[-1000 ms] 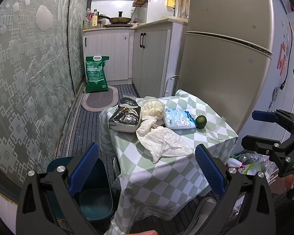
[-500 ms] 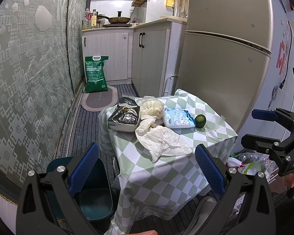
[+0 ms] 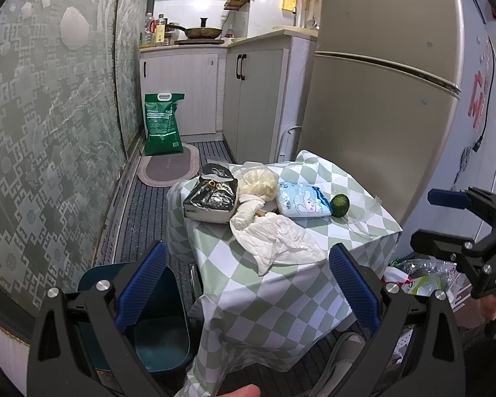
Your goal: Collect trash
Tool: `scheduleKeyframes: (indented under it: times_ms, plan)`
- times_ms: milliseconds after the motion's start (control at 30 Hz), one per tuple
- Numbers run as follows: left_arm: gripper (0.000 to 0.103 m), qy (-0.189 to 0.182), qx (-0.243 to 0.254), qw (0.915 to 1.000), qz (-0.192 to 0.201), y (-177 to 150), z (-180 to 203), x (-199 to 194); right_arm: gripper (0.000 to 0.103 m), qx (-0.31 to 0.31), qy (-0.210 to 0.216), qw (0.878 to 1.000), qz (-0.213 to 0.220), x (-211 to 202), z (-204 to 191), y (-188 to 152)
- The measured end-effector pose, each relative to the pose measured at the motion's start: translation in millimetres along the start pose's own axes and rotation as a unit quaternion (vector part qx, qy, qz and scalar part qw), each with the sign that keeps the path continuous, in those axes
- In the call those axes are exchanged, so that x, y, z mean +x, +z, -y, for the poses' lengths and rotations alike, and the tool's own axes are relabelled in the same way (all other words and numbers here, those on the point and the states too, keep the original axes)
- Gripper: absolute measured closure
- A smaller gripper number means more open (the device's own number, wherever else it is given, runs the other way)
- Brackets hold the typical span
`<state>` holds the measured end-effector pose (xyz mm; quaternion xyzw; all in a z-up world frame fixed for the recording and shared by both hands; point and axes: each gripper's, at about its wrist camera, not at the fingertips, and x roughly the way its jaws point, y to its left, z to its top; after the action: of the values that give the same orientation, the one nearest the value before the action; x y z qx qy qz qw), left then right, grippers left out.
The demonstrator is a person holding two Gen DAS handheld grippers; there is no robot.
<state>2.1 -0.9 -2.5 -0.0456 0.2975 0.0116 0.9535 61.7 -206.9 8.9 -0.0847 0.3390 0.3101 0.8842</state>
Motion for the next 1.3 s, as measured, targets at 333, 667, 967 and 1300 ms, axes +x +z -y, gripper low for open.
scheduleKeyframes:
  times_ms: [333,667,967,1300]
  plan:
    - [0.023,-0.013,-0.033,0.9990,-0.026,0.3,-7.6,22.5,0.004,0.023,0.003,1.000,0.003,-2.5,8.8,0.6]
    - [0.038,-0.037,-0.080,0.9926,-0.083,5.0,-3.9,60.2,0.004,0.042,0.014,0.999,0.002,-9.3,24.0,-5.3]
    - [0.054,-0.032,-0.091,0.9879,-0.121,4.7,-4.4,79.7,0.005,0.064,0.030,0.997,0.013,-15.3,37.4,-5.3]
    - [0.087,-0.040,-0.093,0.9858,-0.134,6.8,-11.6,89.7,0.024,0.075,0.034,0.997,-0.013,17.6,28.9,3.3]
